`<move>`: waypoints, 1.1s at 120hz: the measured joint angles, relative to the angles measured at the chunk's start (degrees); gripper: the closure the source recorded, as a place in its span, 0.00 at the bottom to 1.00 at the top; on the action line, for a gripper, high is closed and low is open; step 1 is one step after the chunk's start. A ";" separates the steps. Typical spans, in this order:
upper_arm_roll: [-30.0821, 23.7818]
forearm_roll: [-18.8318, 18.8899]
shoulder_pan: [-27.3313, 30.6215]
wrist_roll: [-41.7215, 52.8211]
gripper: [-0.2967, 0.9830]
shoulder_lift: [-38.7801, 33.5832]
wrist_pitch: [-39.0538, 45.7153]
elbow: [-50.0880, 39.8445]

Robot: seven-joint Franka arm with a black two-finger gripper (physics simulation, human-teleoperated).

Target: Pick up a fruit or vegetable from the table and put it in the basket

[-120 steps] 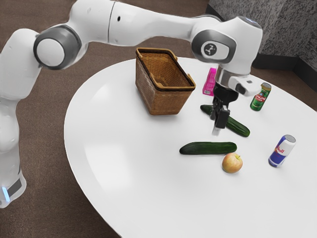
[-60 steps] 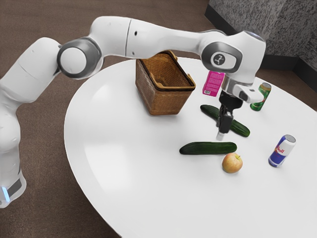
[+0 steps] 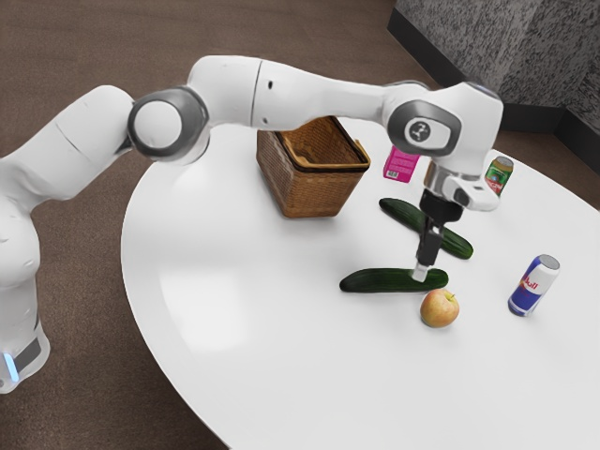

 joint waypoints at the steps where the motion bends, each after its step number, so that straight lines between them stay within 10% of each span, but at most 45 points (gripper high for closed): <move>1: -0.04 0.14 0.02 0.04 0.23 0.07 0.07 0.02; 63: -7.71 15.49 -2.39 2.21 0.23 7.81 4.24 5.61; 132: -9.18 17.30 -2.41 2.03 0.23 12.96 6.68 5.78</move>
